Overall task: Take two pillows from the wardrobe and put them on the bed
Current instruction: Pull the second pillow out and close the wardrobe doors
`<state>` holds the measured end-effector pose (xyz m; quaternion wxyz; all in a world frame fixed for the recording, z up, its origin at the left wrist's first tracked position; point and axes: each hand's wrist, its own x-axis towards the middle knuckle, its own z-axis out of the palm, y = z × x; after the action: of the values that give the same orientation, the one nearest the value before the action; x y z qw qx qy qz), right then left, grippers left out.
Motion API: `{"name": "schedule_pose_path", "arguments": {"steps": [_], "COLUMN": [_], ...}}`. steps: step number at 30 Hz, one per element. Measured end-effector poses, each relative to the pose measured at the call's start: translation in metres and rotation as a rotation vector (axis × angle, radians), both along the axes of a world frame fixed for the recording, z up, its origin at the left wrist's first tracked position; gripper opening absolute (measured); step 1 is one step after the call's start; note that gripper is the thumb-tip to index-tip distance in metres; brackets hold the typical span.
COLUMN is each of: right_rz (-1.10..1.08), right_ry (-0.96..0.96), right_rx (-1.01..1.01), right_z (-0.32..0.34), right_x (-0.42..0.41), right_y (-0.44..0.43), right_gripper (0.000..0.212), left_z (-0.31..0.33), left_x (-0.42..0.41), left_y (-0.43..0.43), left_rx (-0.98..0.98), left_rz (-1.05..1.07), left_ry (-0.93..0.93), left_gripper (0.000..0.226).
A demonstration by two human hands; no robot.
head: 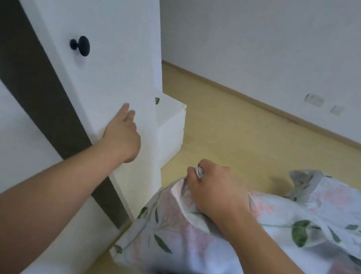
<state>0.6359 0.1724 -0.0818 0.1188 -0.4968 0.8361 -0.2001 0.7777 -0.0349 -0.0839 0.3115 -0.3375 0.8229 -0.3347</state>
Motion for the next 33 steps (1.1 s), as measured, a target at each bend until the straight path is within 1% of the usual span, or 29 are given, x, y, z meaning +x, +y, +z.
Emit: {"name": "schedule_pose_path", "arguments": {"steps": [5,8,12,15,18,23,31,33], "right_rz": [0.056,0.073,0.090,0.100,0.105,0.120,0.128,0.124], "right_ry": [-0.038,-0.054,-0.060,-0.065,-0.051,-0.030,-0.037,-0.051], "right_rx": [-0.033,-0.034,-0.036,-0.025,0.005,0.025,0.049,0.046], "right_z": [0.001,0.001,0.000,0.000,0.001,-0.003,-0.007,-0.007], "right_x": [0.026,0.040,0.051,0.056,0.059,0.060,0.052,0.045], "right_y": [-0.026,-0.038,-0.052,-0.061,-0.070,-0.087,-0.111,-0.117], "right_gripper": [0.043,0.043,0.044,0.043,0.041,0.043,0.044,0.044], "left_z": [-0.010,-0.013,-0.019,-0.021,-0.019,-0.020,-0.019,-0.019], "left_x": [0.074,0.093,0.095,0.102,0.115,0.125,0.131,0.129], "left_y": [-0.039,-0.055,-0.065,-0.078,-0.093,-0.114,-0.129,-0.127], "left_rx": [-0.080,-0.089,-0.104,-0.115,-0.120,-0.123,-0.123,-0.112], "left_rz": [-0.147,-0.204,-0.246,-0.269,-0.296,-0.329,-0.326,-0.317], "left_ry": [0.063,0.072,0.136,0.141,0.124,0.097,0.081,0.151], "left_gripper": [0.052,0.053,0.055,0.056,0.055,0.054,0.056,0.053]}}
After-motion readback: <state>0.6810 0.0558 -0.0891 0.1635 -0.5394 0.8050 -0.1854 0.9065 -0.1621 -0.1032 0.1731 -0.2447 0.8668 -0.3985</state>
